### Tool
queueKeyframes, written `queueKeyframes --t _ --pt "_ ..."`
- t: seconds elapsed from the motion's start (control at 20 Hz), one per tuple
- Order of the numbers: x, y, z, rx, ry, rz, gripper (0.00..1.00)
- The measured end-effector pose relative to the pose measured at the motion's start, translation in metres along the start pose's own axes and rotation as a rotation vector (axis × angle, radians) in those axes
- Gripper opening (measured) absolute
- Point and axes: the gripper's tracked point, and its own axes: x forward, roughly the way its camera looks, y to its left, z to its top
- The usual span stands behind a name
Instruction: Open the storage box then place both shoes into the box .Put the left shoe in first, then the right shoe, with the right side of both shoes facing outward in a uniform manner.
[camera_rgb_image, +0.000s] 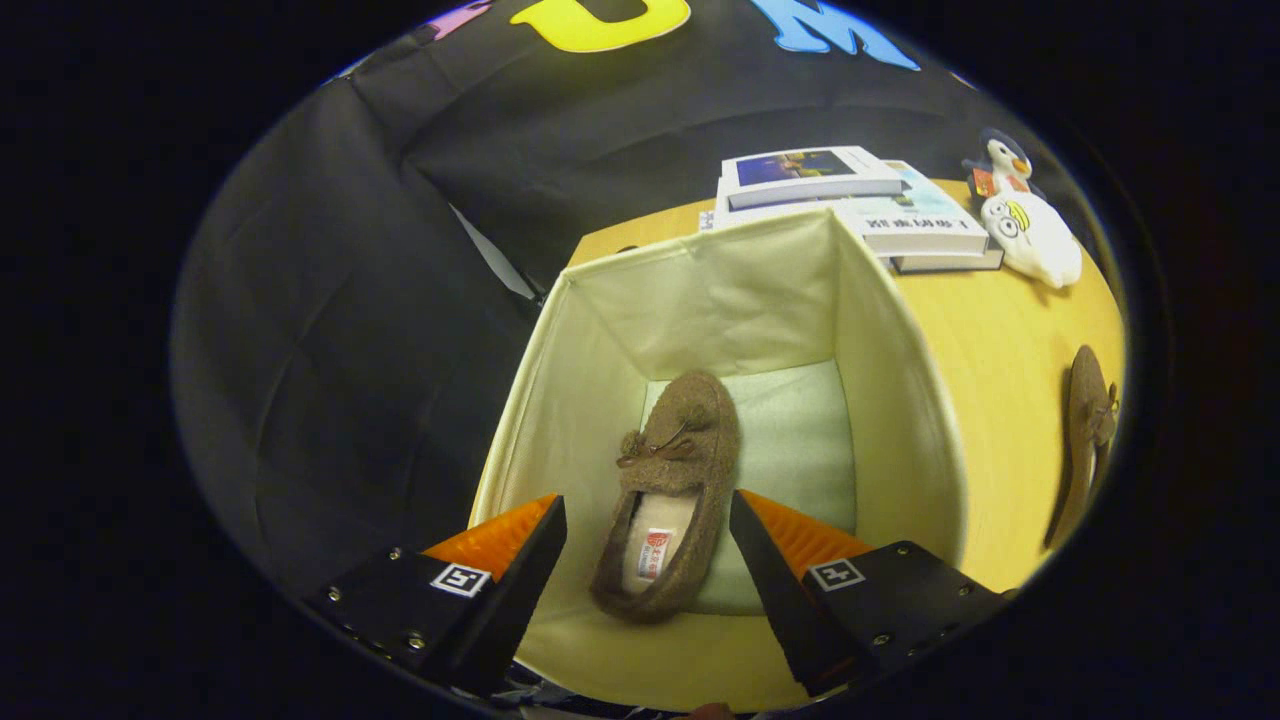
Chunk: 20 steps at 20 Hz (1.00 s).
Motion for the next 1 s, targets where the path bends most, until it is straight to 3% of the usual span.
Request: queueKeyframes --t 0.15,0.35,0.6,1.0 --pt "-0.024 0.002 0.014 -0.033 -0.047 0.043 0.99" --pt "-0.055 -0.016 0.039 -0.094 -0.117 0.036 1.0" --pt "-0.086 -0.07 0.058 -0.134 -0.172 -0.057 1.0" --pt "-0.126 -0.162 0.062 -0.096 -0.196 -0.178 0.99"
